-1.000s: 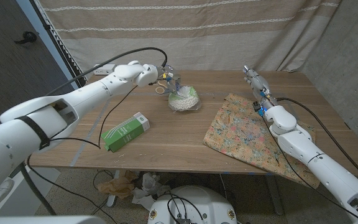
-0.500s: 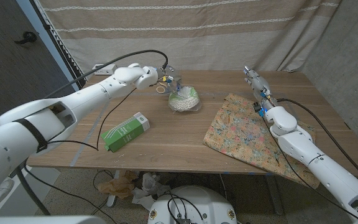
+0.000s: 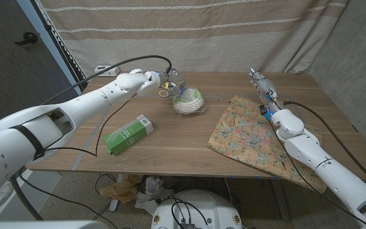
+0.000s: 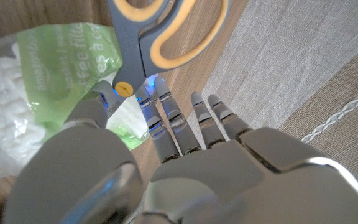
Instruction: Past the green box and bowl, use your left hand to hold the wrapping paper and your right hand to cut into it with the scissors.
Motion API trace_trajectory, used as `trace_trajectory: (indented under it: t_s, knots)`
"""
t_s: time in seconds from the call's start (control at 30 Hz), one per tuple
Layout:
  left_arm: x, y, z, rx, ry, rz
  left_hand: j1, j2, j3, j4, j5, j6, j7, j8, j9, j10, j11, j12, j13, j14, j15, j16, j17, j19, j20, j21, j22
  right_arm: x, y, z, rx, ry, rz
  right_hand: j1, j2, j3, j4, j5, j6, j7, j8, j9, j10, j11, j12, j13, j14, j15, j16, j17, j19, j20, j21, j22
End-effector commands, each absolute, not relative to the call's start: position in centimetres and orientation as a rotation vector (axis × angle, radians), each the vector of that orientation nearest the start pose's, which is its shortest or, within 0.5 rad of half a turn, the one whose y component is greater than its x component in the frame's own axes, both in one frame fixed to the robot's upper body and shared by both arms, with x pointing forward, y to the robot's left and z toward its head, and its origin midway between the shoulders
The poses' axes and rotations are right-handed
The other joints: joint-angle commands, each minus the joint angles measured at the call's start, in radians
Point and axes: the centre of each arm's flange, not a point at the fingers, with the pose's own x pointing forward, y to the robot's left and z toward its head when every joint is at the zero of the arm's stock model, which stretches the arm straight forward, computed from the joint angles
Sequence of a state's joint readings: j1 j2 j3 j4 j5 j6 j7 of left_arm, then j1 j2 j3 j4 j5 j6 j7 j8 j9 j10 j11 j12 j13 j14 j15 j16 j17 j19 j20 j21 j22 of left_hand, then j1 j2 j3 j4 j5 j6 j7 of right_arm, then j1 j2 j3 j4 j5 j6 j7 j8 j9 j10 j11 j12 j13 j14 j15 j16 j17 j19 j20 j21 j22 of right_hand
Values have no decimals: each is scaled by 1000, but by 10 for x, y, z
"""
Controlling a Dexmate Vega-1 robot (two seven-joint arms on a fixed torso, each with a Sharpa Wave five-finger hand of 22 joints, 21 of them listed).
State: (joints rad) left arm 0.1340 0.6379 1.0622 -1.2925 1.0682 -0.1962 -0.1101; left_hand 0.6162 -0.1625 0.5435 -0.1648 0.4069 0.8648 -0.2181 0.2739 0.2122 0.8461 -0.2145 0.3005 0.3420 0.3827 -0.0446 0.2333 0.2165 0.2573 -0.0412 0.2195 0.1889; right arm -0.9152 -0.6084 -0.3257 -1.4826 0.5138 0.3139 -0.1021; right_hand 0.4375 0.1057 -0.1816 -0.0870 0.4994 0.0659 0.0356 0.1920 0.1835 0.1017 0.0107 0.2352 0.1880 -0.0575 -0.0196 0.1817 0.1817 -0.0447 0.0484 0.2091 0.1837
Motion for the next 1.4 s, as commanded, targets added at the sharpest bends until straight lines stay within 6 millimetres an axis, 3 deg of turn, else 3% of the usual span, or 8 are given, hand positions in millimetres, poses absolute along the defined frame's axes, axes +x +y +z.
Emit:
trace_trajectory:
  t_s: [0.03,0.23,0.47,0.67,0.8,1.0,1.2,1.4]
  knots:
    - [669,134,111,2306,-875,-87,23,1,19,-1,8,40,2,14,1,34,-1,27,20,21,-173,4,7,7,-18,4,3,612,-307,2,-93,-716,117,11,-3,-2,-3,5,-3,2,4,3,-6,0,-6,6,-7,6,2,1,-4,6,-5,2]
    - [670,134,109,2288,-926,-92,93,7,73,-7,12,120,0,19,-12,111,1,105,84,99,-178,12,29,28,-30,8,5,612,-308,0,-87,-714,115,12,-2,-2,-4,5,-4,2,4,3,-6,-1,-5,6,-7,5,3,1,-6,7,-6,2]
    - [670,134,111,2234,-965,-79,229,6,202,-11,-28,254,10,30,-16,197,-2,217,187,217,-183,19,83,58,-47,13,8,610,-311,0,-80,-714,108,14,-2,-2,-4,5,-4,2,4,3,-6,0,-5,6,-7,6,3,1,-8,8,-7,2]
    - [670,133,112,2188,-974,-91,304,19,255,-14,-66,271,11,33,-15,227,-2,245,218,288,-190,34,111,79,-51,18,8,608,-312,0,-81,-713,105,15,-2,-2,-5,5,-4,1,4,3,-6,-1,-5,6,-8,6,3,1,-8,8,-7,2]
    - [668,135,112,2140,-1011,-81,405,30,264,-14,-155,288,15,37,-10,233,6,290,275,542,-195,120,181,122,-35,30,10,608,-312,0,-86,-715,107,16,-1,-2,-5,5,-2,1,5,3,-7,0,-6,6,-7,6,3,1,-8,7,-7,2]
    - [665,139,114,2072,-1053,-55,468,45,250,2,-228,364,18,56,-7,214,13,296,320,884,-196,133,143,199,-69,59,17,608,-312,1,-81,-715,113,17,-1,-2,-5,5,-2,1,5,3,-6,-3,-5,6,-8,6,3,1,-9,8,-7,2]
    - [664,140,116,2044,-1057,-50,452,64,258,14,-226,380,17,70,4,200,11,280,329,1001,-194,115,111,264,-94,89,22,609,-312,2,-84,-719,121,18,-1,-3,-6,5,0,-3,6,3,-6,-6,-5,6,-8,5,3,1,-9,8,-7,2]
    - [660,144,120,1976,-1096,-53,451,62,251,9,-222,393,29,75,-8,200,12,261,318,1031,-194,133,127,271,-138,100,27,609,-311,4,-87,-728,129,18,-1,-3,-6,5,1,-3,6,3,-6,-8,-5,6,-8,5,4,1,-8,8,-6,2]
